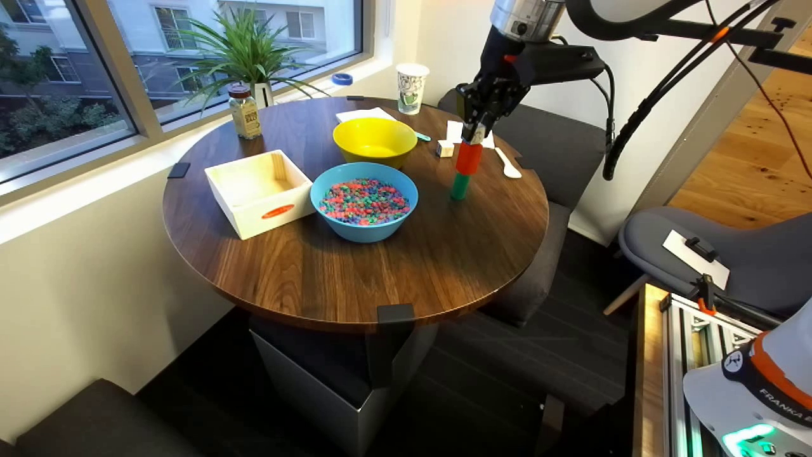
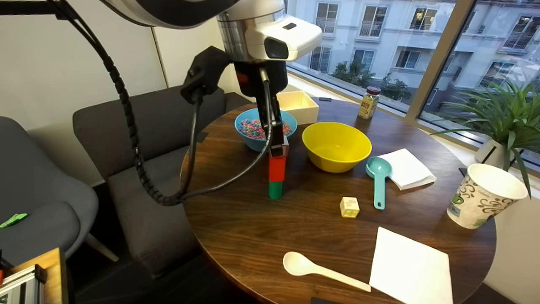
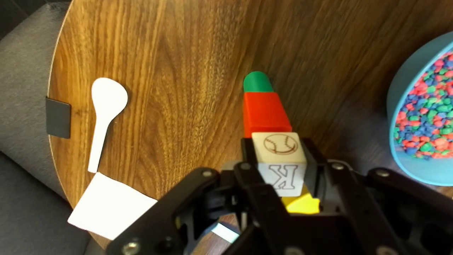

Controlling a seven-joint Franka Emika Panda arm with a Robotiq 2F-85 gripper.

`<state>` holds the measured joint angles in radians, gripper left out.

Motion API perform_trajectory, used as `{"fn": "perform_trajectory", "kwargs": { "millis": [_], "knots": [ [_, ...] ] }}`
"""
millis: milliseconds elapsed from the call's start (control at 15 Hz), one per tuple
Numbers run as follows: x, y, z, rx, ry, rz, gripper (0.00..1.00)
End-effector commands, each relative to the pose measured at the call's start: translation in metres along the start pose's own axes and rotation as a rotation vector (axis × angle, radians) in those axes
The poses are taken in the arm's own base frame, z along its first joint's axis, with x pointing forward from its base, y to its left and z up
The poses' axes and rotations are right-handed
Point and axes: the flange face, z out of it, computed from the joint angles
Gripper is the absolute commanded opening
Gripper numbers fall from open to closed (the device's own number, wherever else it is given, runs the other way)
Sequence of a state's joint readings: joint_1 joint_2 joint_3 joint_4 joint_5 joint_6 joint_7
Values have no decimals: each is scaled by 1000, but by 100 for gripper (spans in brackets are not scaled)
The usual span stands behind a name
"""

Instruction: Pu the green block on the table, then the orange block on the green block and put the wooden block on the orange block

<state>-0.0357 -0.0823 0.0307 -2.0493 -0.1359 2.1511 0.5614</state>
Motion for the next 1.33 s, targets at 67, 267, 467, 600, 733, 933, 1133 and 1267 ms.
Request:
{"fn": "perform_trajectory", "kwargs": {
  "millis": [67,267,467,600,733,933,1133,1267],
  "knots": [
    [-5,-4,-1,-21,-12,8,9],
    [-6,-5,-1,-24,-12,6,9],
    [-6,-4,0,-30,-10,6,9],
    [-7,-4,-1,-33,-8,6,9],
    [-7,-4,0,-34,-11,5,9],
    [-8,-4,0,-36,-17,5,9],
    [-9,-3,1,-42,-24,5,9],
    [-10,-3,2,-46,-25,5,9]
  ]
}}
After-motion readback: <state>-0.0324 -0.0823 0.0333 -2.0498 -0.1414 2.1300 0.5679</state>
